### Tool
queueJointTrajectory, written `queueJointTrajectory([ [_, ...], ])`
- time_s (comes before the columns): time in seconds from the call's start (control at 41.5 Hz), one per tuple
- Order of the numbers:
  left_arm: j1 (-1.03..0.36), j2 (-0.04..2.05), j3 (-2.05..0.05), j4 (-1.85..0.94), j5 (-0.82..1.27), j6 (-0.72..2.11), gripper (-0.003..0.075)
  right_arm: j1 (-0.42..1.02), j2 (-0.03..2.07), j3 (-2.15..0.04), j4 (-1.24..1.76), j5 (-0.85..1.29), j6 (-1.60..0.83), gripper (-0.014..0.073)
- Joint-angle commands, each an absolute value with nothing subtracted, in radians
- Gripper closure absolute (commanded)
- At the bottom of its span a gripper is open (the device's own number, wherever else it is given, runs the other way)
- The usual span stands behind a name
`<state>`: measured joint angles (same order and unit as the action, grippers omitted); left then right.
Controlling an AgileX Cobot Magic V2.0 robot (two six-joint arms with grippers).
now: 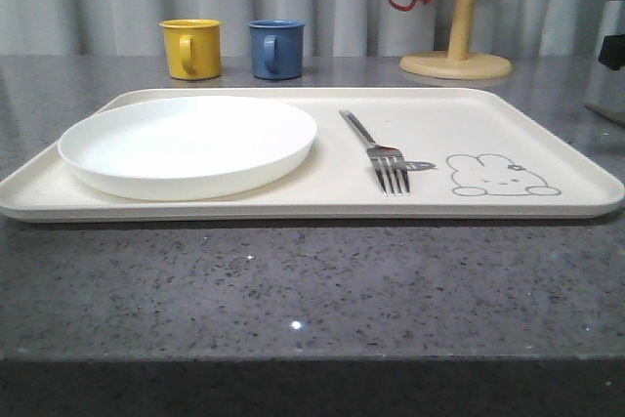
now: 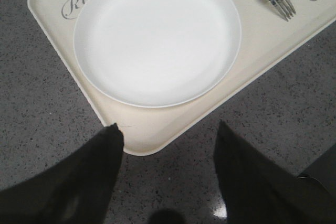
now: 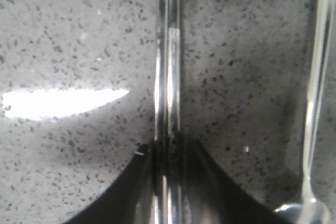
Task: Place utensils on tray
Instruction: 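Grasp the chopsticks, place them on the tray beside the fork, release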
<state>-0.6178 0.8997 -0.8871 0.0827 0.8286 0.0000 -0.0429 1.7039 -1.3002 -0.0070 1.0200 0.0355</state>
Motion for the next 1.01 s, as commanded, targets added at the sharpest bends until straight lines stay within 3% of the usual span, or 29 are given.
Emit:
queueJointTrajectory([
  [0.0, -0.625, 0.891, -0.916, 0.086, 0.763, -0.008, 0.0334, -0.046, 1.674, -1.328, 0.008, 0.990, 0.024, 0.0539],
  [0.265, -0.625, 0.891, -0.916, 0.086, 0.763, -0.008, 0.0334, -0.012, 1.626, -1.331, 0.056, 1.041, 0.018, 0.0568],
  [0.65, -0.625, 0.891, -0.916, 0.086, 0.763, -0.008, 0.0334, 0.269, 1.576, -1.329, 0.298, 1.024, 0.020, 0.0568],
  [0.987, -0.625, 0.891, -0.916, 0.086, 0.763, -0.008, 0.0334, 0.293, 1.668, -1.329, 0.337, 0.898, 0.158, 0.0567],
])
